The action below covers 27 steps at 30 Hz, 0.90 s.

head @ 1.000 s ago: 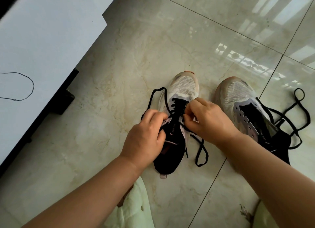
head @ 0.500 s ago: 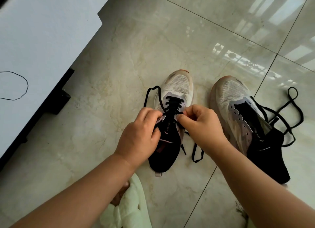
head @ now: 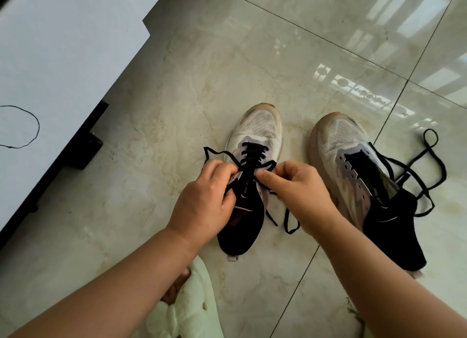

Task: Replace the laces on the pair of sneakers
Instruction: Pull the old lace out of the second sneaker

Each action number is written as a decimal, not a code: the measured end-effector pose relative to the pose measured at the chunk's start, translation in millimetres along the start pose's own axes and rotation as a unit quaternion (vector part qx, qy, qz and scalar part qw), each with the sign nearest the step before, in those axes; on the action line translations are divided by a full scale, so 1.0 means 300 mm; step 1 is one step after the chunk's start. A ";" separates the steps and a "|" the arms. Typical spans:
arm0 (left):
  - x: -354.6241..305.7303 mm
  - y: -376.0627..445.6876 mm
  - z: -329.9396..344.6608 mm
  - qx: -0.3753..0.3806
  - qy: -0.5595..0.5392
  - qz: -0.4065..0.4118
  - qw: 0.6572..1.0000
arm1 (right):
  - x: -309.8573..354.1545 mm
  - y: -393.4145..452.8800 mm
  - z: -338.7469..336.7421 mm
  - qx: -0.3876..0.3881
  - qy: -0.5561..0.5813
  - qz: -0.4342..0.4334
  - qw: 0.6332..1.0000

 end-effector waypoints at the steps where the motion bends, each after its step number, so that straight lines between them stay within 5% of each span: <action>1: 0.001 0.000 0.000 0.000 0.000 0.000 1.000 | 0.001 -0.002 0.009 0.000 0.011 0.004 1.000; 4: 0.001 -0.002 -0.002 -0.003 -0.003 0.002 1.000 | 0.014 0.004 0.012 -0.010 0.006 -0.013 1.000; 11: -0.002 -0.002 -0.002 -0.008 -0.006 0.000 1.000 | 0.002 0.038 -0.100 -0.137 -0.284 -0.140 0.939; 14: -0.004 -0.001 0.000 -0.005 -0.006 0.003 1.000 | 0.029 0.002 -0.085 -0.157 -0.229 -0.185 0.943; 19: -0.004 0.002 0.001 -0.004 -0.008 0.003 1.000 | 0.137 -0.057 -0.030 -0.060 -0.109 -0.314 0.941; 23: -0.003 0.002 0.004 -0.003 -0.010 0.002 1.000 | 0.160 -0.047 -0.022 -0.041 -0.159 -0.347 0.924; 27: -0.003 0.002 0.005 -0.003 -0.010 0.004 1.000 | 0.188 -0.066 -0.001 -0.025 -0.234 -0.443 0.865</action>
Point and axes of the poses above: each hand's wrist, its own y-axis towards the middle knuckle, its own z-axis out of the palm, x = y × z, the point moved 8 cm from there along y, towards the middle knuckle, and after that the axes turned 15 degrees about -x, right-handed, at the moved point
